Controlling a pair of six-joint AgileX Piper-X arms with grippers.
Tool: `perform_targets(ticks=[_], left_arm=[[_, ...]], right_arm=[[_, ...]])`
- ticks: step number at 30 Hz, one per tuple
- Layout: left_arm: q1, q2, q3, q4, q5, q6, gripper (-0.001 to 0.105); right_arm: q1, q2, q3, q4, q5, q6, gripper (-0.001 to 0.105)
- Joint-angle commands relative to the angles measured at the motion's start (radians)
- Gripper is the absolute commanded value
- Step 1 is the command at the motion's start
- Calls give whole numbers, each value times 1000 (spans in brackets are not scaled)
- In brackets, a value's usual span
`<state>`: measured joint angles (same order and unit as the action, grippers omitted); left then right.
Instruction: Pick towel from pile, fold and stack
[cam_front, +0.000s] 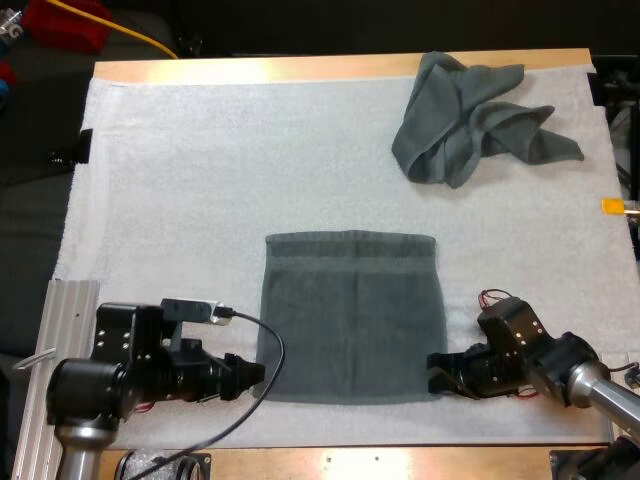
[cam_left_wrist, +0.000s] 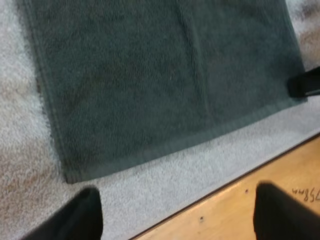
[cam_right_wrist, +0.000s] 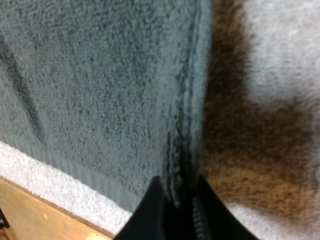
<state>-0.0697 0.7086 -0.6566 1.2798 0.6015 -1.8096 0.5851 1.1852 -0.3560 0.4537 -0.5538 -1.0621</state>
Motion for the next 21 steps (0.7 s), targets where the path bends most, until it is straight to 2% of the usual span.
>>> perform_targets(ticks=[1, 9, 21], left_arm=[[-4, 8, 8, -26, 10, -15, 61], [-4, 168, 79, -142, 10, -13, 61], [-4, 460, 82, -241, 10, 5, 61]], right_arm=[[3, -7, 1, 0, -7, -2, 1], [3, -7, 1, 0, -7, -2, 1], [3, -7, 1, 0, -7, 5, 1]])
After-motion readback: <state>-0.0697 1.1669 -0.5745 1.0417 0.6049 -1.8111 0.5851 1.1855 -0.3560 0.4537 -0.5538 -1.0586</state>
